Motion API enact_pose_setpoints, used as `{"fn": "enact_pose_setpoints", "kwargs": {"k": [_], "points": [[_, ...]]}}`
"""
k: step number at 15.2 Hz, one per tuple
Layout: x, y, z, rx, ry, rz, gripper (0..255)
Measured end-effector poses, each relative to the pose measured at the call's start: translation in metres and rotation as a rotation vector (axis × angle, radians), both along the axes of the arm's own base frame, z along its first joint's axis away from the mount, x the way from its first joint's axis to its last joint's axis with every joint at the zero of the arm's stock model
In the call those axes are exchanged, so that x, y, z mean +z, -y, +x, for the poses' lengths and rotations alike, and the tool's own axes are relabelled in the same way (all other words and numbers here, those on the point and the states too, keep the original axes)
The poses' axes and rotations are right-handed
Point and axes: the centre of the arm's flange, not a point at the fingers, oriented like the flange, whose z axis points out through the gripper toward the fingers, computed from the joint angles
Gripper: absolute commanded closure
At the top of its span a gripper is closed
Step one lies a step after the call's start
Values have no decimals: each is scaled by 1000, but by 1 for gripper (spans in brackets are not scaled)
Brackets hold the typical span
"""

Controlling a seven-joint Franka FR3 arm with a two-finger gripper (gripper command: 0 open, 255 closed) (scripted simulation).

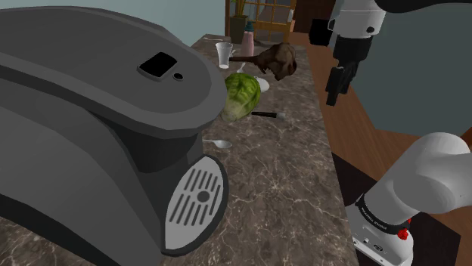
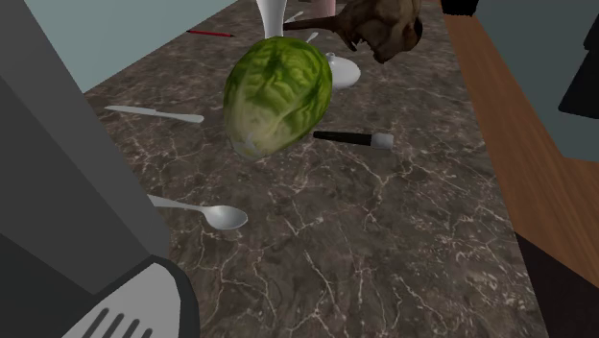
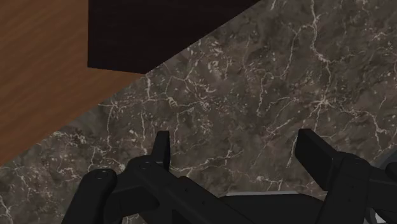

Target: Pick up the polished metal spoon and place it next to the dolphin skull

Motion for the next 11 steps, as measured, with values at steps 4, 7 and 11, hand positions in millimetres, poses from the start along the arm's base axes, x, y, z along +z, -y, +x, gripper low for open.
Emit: {"fn": "enact_pose_setpoints", "kwargs": {"k": [4,7,11], "points": [[-13,-14,17,40,8,0,0],[-32,-34,46,94,20,1,0],[-52,-61,81,170,38,2,0]]}}
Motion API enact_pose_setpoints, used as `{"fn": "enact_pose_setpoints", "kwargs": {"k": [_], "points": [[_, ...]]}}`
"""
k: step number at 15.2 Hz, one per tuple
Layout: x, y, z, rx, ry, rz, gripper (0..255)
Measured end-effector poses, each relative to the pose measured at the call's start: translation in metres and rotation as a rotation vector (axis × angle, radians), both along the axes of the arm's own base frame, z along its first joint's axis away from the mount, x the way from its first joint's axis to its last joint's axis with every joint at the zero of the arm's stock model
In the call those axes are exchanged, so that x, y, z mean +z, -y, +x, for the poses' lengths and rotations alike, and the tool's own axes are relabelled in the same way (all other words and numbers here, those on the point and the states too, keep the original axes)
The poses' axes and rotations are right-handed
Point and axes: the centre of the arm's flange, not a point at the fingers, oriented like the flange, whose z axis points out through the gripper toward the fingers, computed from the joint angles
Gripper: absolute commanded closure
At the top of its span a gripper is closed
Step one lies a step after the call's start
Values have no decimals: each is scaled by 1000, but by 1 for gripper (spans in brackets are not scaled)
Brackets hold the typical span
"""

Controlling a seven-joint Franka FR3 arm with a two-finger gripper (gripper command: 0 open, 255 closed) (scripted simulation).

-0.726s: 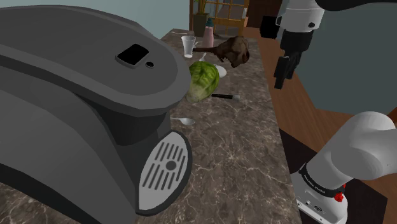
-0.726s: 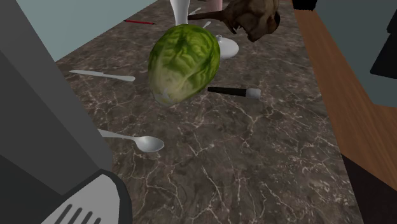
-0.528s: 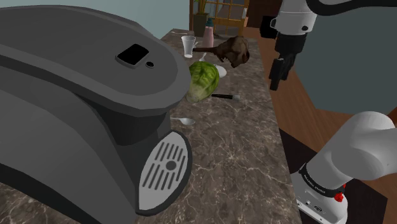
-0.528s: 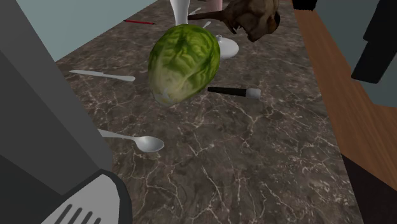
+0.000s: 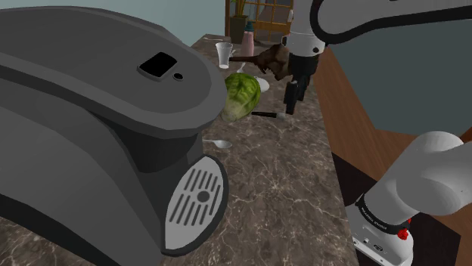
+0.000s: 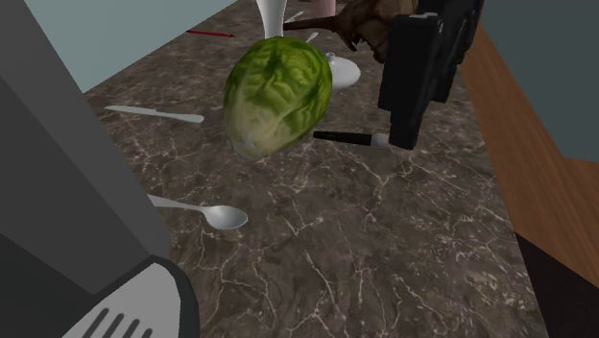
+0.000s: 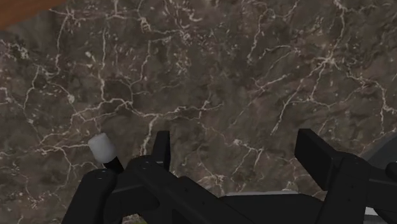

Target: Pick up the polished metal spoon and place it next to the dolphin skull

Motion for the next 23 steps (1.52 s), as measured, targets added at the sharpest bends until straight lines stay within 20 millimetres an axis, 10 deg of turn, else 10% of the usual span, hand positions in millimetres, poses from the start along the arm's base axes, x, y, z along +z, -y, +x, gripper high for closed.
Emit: {"fn": "enact_pose_setpoints", "kwargs": {"k": [23], "points": [[-131,-192,135,392,89,7,0]]}}
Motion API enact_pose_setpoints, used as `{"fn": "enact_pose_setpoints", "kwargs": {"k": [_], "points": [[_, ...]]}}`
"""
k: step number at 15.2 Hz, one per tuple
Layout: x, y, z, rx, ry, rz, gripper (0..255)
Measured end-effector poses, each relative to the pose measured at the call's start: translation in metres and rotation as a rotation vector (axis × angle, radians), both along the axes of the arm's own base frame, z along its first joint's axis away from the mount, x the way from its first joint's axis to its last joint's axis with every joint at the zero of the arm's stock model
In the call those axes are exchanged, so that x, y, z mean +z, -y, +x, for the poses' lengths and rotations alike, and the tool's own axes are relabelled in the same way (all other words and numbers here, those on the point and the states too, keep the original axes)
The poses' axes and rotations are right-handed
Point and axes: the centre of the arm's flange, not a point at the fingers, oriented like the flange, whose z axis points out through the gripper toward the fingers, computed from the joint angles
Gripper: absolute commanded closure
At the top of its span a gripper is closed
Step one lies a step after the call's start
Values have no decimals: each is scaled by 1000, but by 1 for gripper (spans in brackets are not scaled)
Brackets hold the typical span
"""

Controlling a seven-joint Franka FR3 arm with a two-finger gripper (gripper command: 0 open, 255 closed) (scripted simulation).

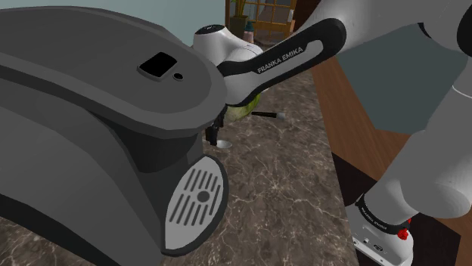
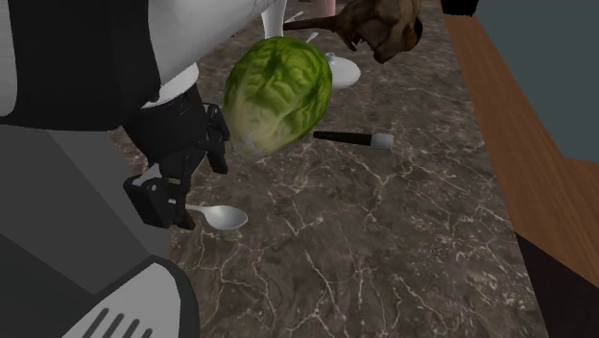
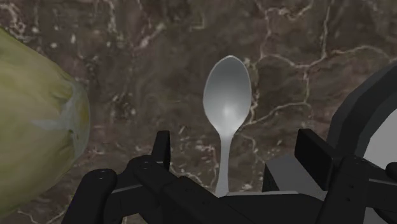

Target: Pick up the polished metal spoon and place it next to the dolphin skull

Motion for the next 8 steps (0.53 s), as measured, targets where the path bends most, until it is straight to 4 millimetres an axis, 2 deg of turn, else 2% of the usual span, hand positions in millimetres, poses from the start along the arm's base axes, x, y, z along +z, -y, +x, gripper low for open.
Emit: {"fn": "enact_pose_setpoints", "kwargs": {"k": [4,8], "points": [[-20,1,0,1,3,1,0],[-26,1,2,-1,8,3,0]]}}
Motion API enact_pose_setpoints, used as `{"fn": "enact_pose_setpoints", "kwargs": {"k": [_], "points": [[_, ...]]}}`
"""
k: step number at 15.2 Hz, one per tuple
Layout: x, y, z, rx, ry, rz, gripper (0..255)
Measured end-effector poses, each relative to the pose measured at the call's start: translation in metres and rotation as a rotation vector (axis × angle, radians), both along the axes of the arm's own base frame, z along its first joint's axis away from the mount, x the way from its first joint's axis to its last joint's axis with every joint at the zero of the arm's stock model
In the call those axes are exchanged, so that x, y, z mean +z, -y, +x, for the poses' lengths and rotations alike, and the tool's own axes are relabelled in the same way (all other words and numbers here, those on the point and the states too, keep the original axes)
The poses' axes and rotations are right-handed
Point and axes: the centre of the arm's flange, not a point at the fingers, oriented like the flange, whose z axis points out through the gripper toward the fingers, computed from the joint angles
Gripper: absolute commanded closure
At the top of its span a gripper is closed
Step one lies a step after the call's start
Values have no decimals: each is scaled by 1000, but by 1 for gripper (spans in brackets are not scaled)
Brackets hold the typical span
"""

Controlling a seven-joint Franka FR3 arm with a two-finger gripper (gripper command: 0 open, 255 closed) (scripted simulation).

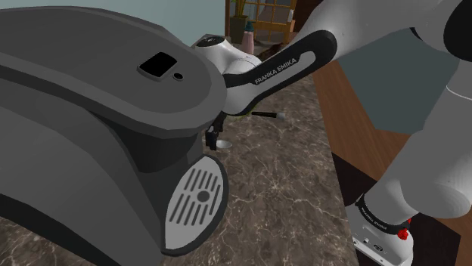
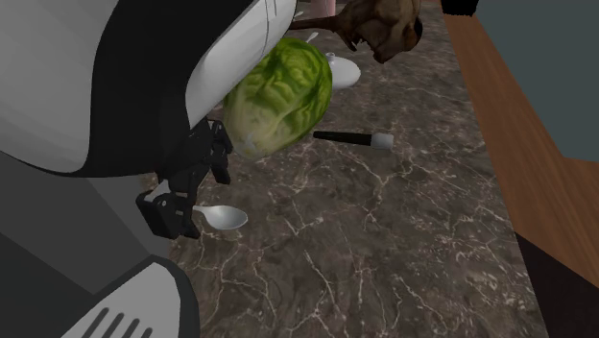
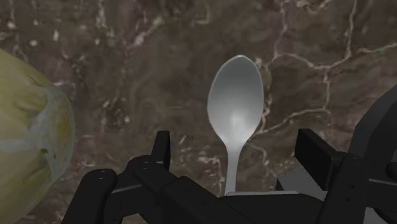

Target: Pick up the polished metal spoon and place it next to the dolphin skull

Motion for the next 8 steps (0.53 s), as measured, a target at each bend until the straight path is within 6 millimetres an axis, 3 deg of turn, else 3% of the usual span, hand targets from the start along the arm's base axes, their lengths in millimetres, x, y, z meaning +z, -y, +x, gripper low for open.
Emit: {"fn": "enact_pose_setpoints", "kwargs": {"k": [3,4,8], "points": [[0,0,0,1,1,0,0],[0,0,0,0,1,0,255],[0,0,1,0,-1,-1,255]]}}
